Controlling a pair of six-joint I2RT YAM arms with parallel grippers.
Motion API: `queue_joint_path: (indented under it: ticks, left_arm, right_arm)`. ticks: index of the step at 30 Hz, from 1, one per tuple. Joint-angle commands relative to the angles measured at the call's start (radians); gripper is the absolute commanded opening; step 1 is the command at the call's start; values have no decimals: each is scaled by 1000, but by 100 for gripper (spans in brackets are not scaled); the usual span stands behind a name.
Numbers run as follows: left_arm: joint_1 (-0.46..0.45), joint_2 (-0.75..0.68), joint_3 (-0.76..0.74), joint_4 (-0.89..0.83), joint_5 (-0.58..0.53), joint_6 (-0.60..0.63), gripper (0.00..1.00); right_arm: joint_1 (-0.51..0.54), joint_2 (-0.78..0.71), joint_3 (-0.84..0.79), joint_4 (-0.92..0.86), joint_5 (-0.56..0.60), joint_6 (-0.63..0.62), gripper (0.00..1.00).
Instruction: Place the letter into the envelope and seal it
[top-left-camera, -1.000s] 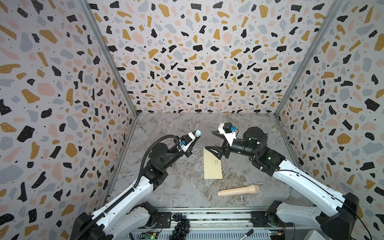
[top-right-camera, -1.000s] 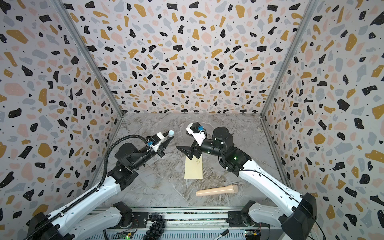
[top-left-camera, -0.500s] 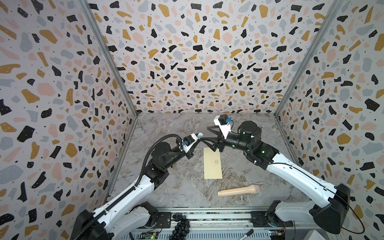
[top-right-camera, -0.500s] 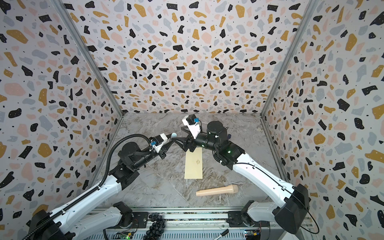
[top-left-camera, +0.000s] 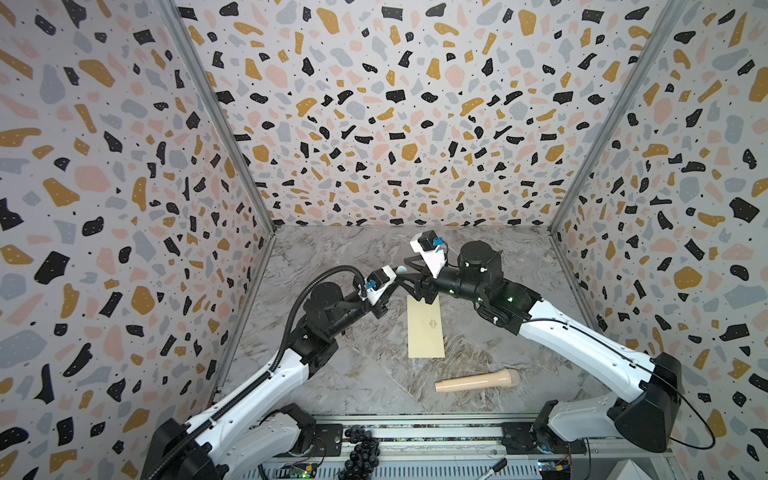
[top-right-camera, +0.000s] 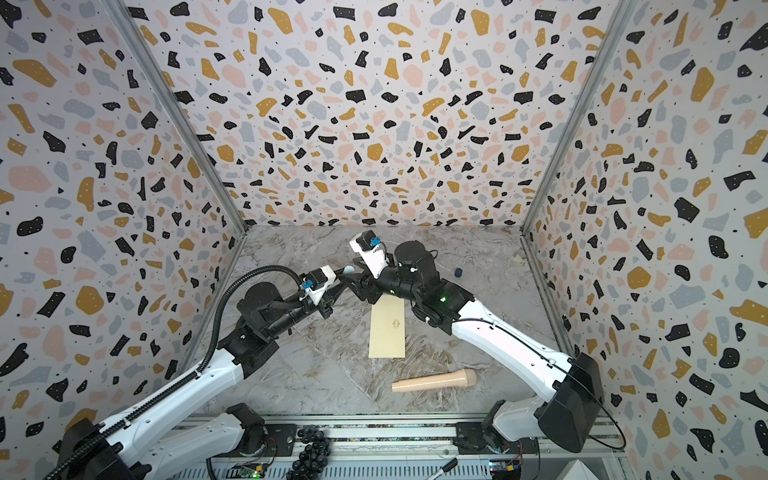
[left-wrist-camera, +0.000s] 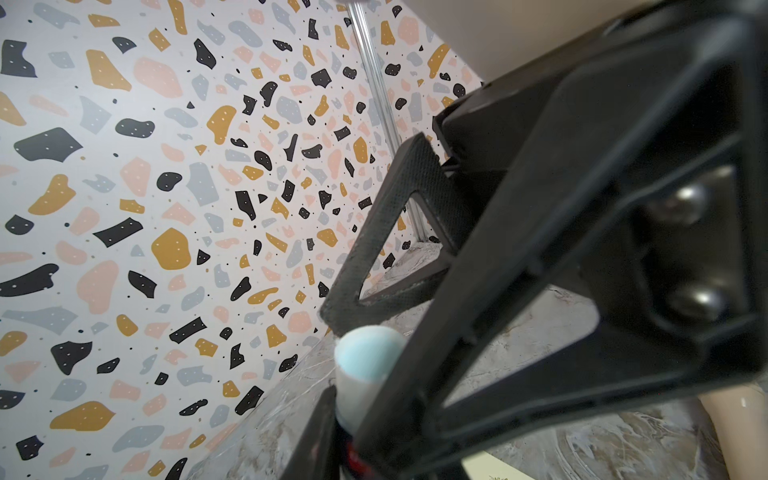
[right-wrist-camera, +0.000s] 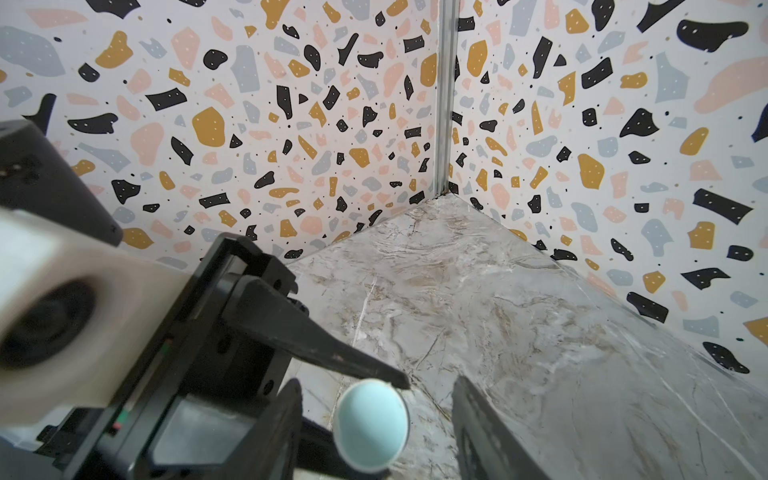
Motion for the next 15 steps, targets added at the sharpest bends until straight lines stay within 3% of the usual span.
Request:
queue_joint_path:
  ticks: [1,15]
  left_arm:
    - [-5,-6,36,49,17,-9,0]
    - [-5,3,44,44,21,-23,0]
  right_arm:
    - [5,1,54,-20,7,-4,51]
    - [15,39,95,-80,8,-17,17]
